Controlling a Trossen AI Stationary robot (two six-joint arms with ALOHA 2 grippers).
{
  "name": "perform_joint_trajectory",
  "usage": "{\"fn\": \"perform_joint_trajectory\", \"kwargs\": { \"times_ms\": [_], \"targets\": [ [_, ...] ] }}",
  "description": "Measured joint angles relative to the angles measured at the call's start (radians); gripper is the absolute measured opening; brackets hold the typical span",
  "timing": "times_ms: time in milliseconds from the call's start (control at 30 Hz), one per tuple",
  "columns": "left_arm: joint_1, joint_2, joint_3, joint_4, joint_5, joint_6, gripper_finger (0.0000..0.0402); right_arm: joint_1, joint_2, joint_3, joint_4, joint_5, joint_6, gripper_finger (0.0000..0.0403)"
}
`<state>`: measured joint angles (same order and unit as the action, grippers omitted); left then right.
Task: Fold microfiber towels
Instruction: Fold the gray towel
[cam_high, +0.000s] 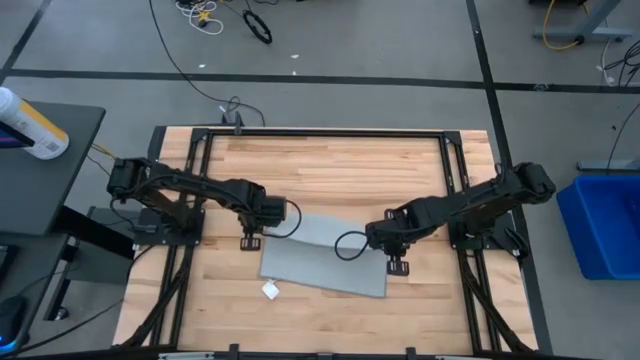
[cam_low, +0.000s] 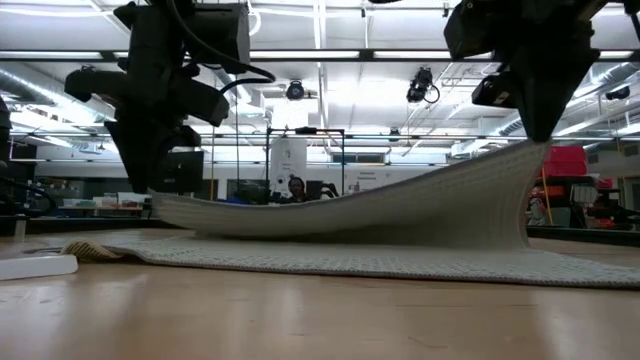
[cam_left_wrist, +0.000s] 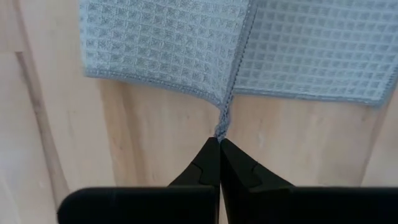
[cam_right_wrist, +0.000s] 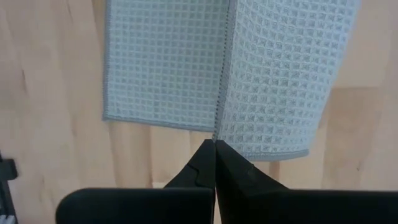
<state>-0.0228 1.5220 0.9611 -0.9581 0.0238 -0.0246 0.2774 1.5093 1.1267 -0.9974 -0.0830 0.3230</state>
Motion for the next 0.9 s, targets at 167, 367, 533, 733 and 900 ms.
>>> {"fn": "perform_joint_trajectory", "kwargs": {
  "times_ms": [167,367,533,733,900],
  "targets": [
    [-0.037,0.0,0.0,0.0,0.0,-0.028,0.0,0.035,0.0,0.0,0.025,0.0,0.031,0.0],
    [-0.073,0.0,0.0,0.0,0.0,-0.066,0.0,0.072,0.0,0.0,0.041,0.0,0.071,0.0],
    [-0.097,0.0,0.0,0.0,0.0,-0.093,0.0,0.1,0.0,0.0,0.051,0.0,0.104,0.0],
    [-0.127,0.0,0.0,0.005,0.0,-0.118,0.0,0.131,0.011,0.0,0.096,-0.001,0.126,0.0],
    [-0.145,0.0,0.0,0.014,0.0,-0.135,0.0,0.148,0.036,-0.002,0.117,-0.019,0.128,0.0]
  ]
}}
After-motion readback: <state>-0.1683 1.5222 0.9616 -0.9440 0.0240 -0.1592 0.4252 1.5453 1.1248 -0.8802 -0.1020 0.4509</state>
